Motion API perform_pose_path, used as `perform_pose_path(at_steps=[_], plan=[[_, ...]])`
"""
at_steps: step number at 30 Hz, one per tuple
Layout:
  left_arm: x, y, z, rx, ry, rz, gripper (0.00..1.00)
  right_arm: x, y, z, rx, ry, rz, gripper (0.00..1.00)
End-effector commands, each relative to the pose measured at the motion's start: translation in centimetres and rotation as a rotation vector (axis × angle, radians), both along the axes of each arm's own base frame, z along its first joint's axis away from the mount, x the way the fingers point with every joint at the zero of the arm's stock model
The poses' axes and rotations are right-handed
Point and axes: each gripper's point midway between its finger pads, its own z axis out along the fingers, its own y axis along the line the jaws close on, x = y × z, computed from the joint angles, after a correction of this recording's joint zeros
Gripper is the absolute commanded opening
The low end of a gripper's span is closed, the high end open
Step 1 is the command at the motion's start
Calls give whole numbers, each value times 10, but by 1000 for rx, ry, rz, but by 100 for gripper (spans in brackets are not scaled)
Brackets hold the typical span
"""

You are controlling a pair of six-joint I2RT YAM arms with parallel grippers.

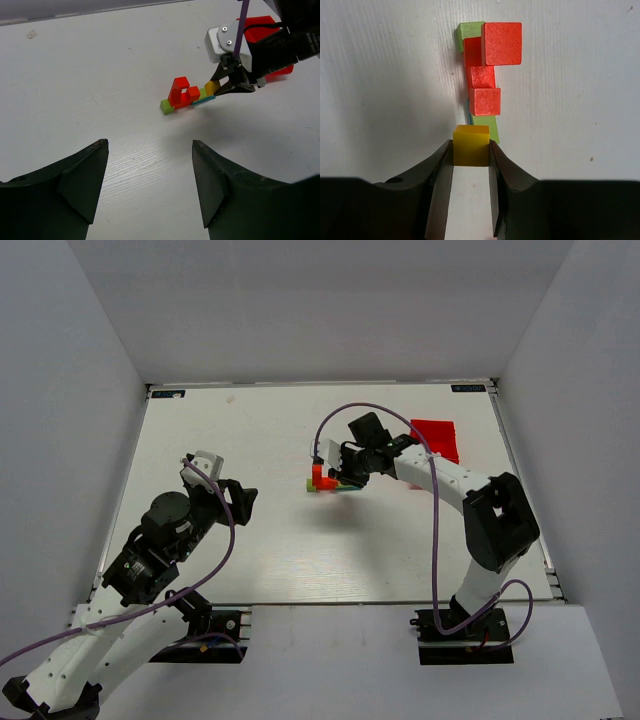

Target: Build the wood block tower

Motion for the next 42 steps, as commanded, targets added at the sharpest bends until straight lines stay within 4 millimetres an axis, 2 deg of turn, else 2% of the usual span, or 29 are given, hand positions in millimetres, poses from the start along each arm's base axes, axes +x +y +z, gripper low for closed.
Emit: perform_pose_path(at_steps=[1, 5, 12, 13, 16, 17, 25, 42], plan=[[-1, 1, 2, -1, -7, -1, 78, 10, 7, 12, 28, -1, 44, 0], [-1, 1, 2, -1, -7, -1, 78, 21, 7, 15, 40, -1, 37, 0], [-1, 1, 2, -1, -7, -1, 78, 26, 16, 15, 73, 36, 56, 0], [-1, 1, 2, -1, -7, -1, 78, 25, 17, 10, 71, 51, 63, 0], [-1, 1, 2, -1, -7, -1, 78, 28, 25, 21, 91, 58, 79, 0], [-1, 1, 2, -1, -7, -1, 78, 25, 25, 12, 82, 92, 84, 0], [-1, 1, 2, -1, -7, -1, 78, 26, 33, 10, 88, 116, 97, 0], [-1, 1, 2, -1, -7, -1, 78, 28, 35, -3, 72, 165, 104, 0]])
